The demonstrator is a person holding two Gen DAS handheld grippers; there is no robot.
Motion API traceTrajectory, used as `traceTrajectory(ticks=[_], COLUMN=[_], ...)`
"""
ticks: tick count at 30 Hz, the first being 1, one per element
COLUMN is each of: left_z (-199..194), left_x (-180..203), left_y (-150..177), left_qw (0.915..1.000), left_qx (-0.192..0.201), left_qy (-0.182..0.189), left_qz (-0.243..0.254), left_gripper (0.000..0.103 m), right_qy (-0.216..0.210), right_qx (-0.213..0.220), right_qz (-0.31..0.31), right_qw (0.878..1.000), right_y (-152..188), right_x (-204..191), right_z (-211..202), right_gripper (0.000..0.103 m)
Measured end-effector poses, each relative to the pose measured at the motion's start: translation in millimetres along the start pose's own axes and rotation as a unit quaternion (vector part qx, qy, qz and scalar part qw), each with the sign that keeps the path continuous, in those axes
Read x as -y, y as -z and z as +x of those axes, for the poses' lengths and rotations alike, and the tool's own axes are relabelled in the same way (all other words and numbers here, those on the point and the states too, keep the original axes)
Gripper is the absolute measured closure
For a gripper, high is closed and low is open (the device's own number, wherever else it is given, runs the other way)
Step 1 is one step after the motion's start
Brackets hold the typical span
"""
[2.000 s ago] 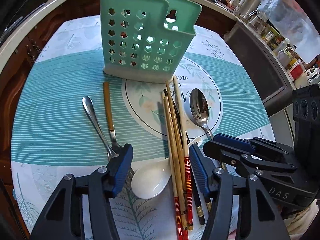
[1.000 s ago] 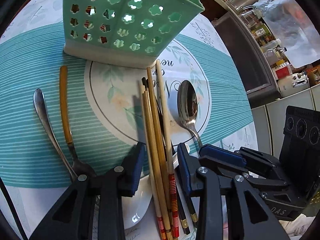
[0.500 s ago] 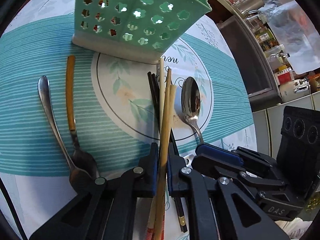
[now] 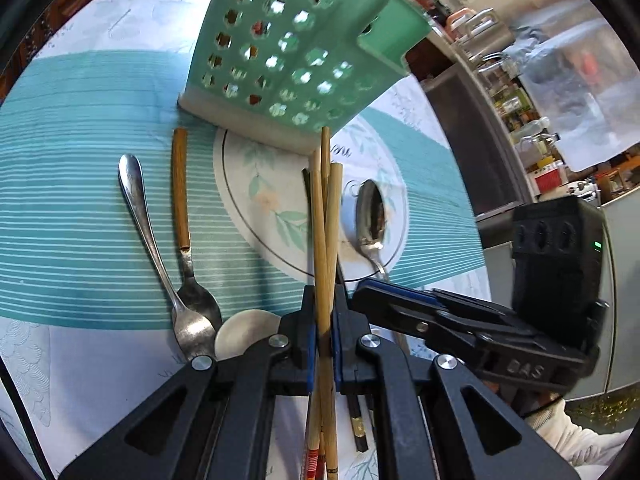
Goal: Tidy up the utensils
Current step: 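Grasp bamboo chopsticks with the left tool while the right tool grasps wooden chopsticks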
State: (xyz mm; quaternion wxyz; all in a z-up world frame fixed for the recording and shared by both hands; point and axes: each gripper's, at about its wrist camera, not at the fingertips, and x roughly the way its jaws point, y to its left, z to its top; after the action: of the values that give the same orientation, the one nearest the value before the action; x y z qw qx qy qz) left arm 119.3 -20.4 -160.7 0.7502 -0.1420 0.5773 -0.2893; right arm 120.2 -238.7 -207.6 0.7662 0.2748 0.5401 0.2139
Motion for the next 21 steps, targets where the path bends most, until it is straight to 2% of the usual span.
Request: traceTrajectory(ticks=[5, 8, 11, 14, 16, 18, 21], left_z=[-16, -23, -31, -36, -39, -41, -41], left_x=[1, 0, 0, 3, 6, 11, 17], left_y=[-2, -6, -10, -12, -11, -9, -7], left_qw=[0.9997, 0.9994, 0.999, 0.9987, 0.9982, 0.9976, 0.997], left_qx=[0.024, 0.035, 0.042, 0.043, 0.045, 0.045, 0.039], left_qy=[0.007, 0.008, 0.012, 0.023, 0.028, 0.031, 0.038], left_qz=[-0.002, -0.003, 0.002, 0.015, 0.028, 0.042, 0.055], left_gripper=[0.1, 0.1, 0.1, 0.1, 0.1, 0.099, 0.099], right_qy=[-0.017, -0.041, -0.062, -0.08, -0.091, -0.08, -0.066], right_qx=[0.002, -0.007, -0.012, -0.019, -0.022, -0.017, -0.021], right_qz=[0.013, 0.007, -0.028, -0.062, -0.086, -0.127, -0.179], right_qw=[1.0, 0.999, 0.998, 0.995, 0.992, 0.989, 0.981], right_y=[-5, -3, 4, 13, 17, 19, 22], right_x=[1, 1, -6, -18, -28, -41, -61], right_z=[1, -3, -10, -12, -13, -12, -7], right_gripper=[0.077, 0.077, 0.066, 0.06, 0.045, 0.038, 0.037])
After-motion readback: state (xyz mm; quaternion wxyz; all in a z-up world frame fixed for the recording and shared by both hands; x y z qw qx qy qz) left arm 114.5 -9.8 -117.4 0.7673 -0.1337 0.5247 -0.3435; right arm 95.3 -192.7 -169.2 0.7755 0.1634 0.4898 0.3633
